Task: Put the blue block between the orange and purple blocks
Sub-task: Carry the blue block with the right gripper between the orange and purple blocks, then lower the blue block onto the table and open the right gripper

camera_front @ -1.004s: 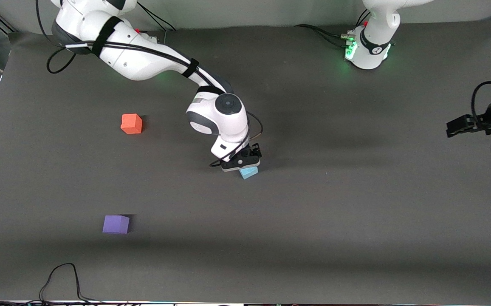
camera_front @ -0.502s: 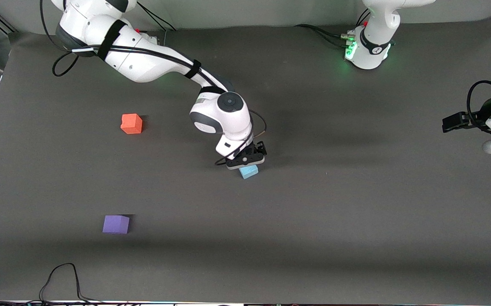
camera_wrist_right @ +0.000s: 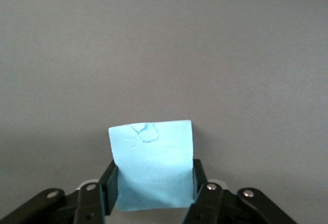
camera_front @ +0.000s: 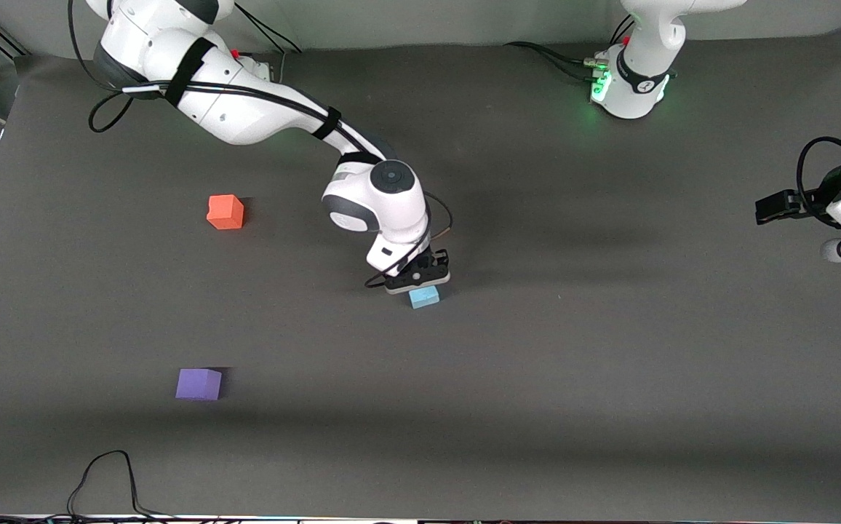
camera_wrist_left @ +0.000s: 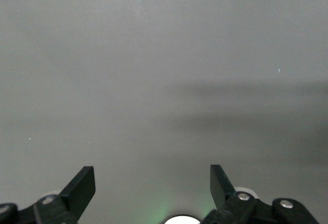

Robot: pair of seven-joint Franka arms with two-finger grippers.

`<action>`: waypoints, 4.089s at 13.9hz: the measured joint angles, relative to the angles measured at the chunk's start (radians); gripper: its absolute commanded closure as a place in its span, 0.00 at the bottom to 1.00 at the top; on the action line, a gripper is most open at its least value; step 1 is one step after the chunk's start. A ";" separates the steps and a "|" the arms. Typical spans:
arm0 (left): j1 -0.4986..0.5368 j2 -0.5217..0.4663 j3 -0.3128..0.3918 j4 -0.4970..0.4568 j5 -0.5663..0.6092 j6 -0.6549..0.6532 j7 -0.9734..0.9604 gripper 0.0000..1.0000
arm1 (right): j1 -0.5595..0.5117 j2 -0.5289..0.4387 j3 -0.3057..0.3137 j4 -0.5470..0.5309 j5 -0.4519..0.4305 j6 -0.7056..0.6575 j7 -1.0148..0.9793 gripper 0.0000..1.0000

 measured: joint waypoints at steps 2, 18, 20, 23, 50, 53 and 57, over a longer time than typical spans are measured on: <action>0.000 0.000 0.004 0.000 0.001 -0.007 0.001 0.00 | -0.024 -0.026 0.003 0.006 0.044 -0.018 0.003 0.77; -0.005 -0.001 0.008 0.002 0.001 -0.018 0.002 0.00 | -0.112 -0.672 -0.552 -0.595 0.621 0.047 -0.679 0.70; -0.004 -0.009 0.013 0.003 0.002 -0.004 0.001 0.00 | -0.114 -0.659 -0.596 -0.658 0.683 0.136 -0.765 0.69; -0.005 -0.041 0.013 0.004 0.002 -0.004 -0.021 0.00 | -0.113 -0.614 -0.606 -0.745 0.702 0.293 -0.797 0.68; -0.010 -0.049 -0.011 0.002 0.002 -0.021 -0.037 0.00 | -0.110 -0.563 -0.687 -0.743 0.732 0.380 -0.915 0.00; -0.010 -0.048 -0.011 0.002 0.002 -0.022 -0.037 0.00 | -0.109 -0.641 -0.686 -0.727 0.732 0.292 -0.915 0.00; -0.010 -0.048 -0.011 0.002 0.002 -0.022 -0.037 0.00 | -0.105 -0.846 -0.679 -0.629 0.735 -0.067 -0.915 0.00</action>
